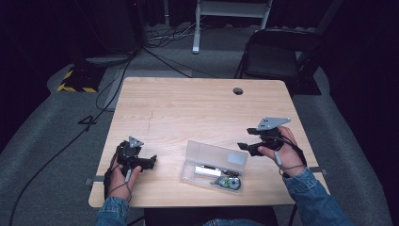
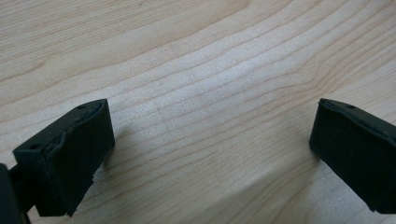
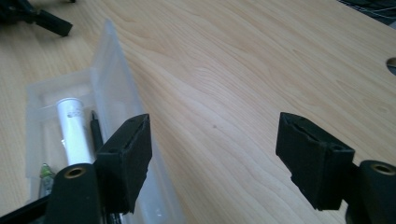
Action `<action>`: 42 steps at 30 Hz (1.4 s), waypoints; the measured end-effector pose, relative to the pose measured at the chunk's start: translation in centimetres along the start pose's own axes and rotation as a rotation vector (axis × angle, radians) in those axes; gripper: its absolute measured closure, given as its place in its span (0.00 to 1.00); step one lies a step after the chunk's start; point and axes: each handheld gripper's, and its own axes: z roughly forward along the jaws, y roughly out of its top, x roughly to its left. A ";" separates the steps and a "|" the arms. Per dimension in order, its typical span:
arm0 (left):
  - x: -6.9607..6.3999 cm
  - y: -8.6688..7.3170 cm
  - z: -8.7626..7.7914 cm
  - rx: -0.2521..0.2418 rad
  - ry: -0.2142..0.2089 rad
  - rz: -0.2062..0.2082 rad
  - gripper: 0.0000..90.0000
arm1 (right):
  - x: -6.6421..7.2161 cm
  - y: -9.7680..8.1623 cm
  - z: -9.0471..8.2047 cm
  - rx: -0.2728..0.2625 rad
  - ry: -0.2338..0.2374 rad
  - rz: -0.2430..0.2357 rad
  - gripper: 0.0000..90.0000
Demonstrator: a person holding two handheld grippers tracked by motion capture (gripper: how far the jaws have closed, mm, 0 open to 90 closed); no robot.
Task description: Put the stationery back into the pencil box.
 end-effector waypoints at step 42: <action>0.1 0.0 -0.1 0.001 0.014 -0.013 0.00 | -8.0 -8.1 2.2 0.097 -0.210 0.196 0.26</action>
